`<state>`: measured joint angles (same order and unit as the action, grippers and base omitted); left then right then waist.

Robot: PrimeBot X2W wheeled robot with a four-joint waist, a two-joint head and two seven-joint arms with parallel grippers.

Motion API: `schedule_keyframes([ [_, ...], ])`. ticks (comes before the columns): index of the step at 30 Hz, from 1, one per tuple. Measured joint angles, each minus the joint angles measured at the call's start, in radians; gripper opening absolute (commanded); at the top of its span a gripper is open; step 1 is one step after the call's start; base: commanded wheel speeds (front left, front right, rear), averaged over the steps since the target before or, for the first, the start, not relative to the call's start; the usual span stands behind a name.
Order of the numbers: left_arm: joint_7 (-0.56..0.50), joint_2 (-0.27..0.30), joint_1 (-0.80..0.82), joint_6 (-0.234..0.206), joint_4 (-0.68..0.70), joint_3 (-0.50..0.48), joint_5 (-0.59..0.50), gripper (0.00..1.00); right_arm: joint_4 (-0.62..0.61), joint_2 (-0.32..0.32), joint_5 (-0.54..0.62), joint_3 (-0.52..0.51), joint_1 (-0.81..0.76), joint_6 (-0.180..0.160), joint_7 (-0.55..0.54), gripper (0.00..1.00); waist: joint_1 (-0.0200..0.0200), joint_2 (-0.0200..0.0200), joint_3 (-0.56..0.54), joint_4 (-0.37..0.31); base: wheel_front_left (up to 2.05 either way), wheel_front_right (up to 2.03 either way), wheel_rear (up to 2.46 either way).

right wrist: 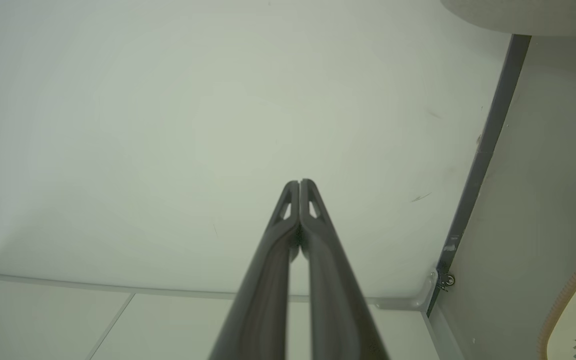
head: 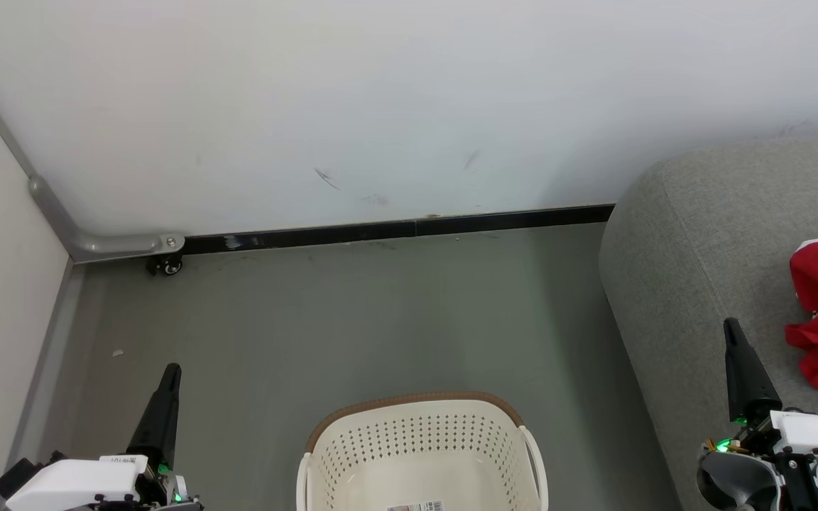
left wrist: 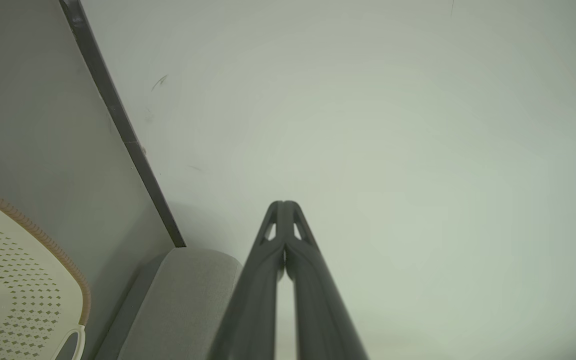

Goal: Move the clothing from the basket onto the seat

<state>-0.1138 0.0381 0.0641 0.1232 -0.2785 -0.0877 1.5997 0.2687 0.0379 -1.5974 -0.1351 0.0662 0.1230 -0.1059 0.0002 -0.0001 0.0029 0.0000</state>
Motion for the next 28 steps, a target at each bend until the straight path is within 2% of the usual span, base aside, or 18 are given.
schedule_keyframes([
  [28,0.0,0.0,0.0,0.0,0.001,0.0,0.0,0.0,0.0,0.0,0.0,0.0,0.0,0.0,0.0,0.0,0.0,0.0001,0.0,0.0,0.0,0.0,0.0],
])
